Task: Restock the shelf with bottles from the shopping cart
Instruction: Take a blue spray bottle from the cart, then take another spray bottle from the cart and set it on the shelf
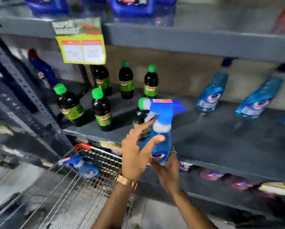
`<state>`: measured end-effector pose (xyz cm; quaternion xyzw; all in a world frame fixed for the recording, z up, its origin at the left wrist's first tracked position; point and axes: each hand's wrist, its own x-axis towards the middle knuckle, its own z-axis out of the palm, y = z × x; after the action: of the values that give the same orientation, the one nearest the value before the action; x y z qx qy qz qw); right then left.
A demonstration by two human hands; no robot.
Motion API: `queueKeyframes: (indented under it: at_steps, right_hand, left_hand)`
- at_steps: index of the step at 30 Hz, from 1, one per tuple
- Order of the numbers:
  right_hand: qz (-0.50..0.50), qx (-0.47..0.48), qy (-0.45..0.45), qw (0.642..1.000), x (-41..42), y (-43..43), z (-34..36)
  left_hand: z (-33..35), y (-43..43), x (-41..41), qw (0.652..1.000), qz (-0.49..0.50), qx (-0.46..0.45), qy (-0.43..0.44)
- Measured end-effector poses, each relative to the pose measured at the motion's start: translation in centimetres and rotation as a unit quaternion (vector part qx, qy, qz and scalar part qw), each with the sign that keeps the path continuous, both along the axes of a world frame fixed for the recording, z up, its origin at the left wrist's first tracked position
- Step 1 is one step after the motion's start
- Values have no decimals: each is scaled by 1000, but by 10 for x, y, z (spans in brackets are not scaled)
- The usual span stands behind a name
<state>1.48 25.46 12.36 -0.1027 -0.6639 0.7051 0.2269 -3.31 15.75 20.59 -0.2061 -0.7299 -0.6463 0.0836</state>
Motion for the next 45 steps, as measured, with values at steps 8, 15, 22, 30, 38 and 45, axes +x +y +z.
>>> queueKeyframes:
  at_steps: [8, 15, 22, 30, 38, 45]
  right_hand:
    - [-59, 77, -55, 994, 28, 127, 31]
    - [-91, 94, -96, 987, 43, 201, 16]
    - [-71, 77, -104, 989, 45, 227, 8]
    - [-129, 130, -76, 980, 51, 201, 6]
    - [-120, 440, 29, 890, 57, 90, -15]
    - [145, 486, -61, 860, 14, -29, -57]
  left_hand:
    - [-35, 92, 4, 957, -253, -71, -121]
    - [-45, 164, 7, 949, -265, -136, -105]
    - [-48, 187, 14, 958, -234, -129, -100]
    - [-57, 171, 17, 967, -202, -118, -104]
    - [-77, 72, 12, 987, -49, -150, -16]
    - [-139, -80, 4, 962, 117, -218, -116]
